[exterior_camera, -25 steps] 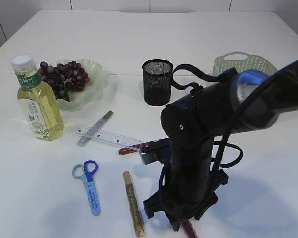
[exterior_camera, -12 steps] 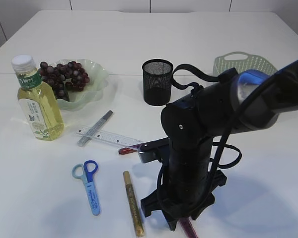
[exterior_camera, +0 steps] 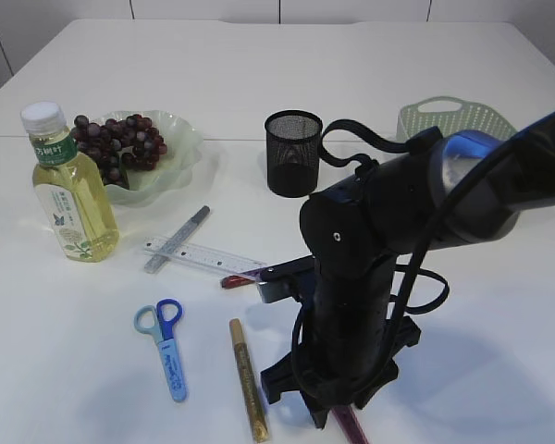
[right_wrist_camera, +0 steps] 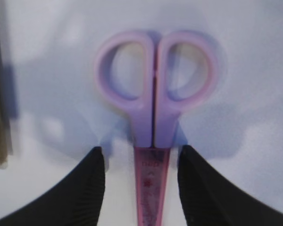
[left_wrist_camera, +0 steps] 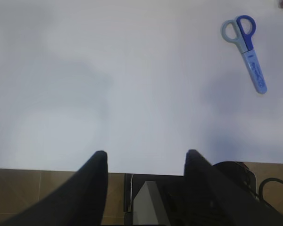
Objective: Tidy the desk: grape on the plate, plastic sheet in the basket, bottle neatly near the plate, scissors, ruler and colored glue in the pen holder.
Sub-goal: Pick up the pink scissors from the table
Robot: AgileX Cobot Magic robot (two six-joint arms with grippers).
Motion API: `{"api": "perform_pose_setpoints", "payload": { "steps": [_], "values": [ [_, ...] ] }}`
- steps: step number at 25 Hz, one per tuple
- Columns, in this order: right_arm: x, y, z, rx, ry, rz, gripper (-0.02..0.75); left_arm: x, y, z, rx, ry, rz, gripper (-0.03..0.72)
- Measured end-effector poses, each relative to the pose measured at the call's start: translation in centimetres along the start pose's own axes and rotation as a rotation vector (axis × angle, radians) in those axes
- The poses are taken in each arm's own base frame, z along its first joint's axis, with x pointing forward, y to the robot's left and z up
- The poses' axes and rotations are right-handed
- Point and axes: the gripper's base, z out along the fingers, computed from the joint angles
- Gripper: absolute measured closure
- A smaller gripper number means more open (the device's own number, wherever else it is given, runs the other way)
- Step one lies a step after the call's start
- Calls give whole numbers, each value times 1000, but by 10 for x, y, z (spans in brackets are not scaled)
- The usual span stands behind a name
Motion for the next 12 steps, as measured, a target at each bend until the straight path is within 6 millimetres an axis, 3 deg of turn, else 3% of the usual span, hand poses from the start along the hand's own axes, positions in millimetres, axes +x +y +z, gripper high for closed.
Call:
{"api": "perform_pose_setpoints", "payload": {
  "steps": [12],
  "values": [
    [0,0,0,0,0,0,333,0,0,0,0,0,0,309]
  ]
}}
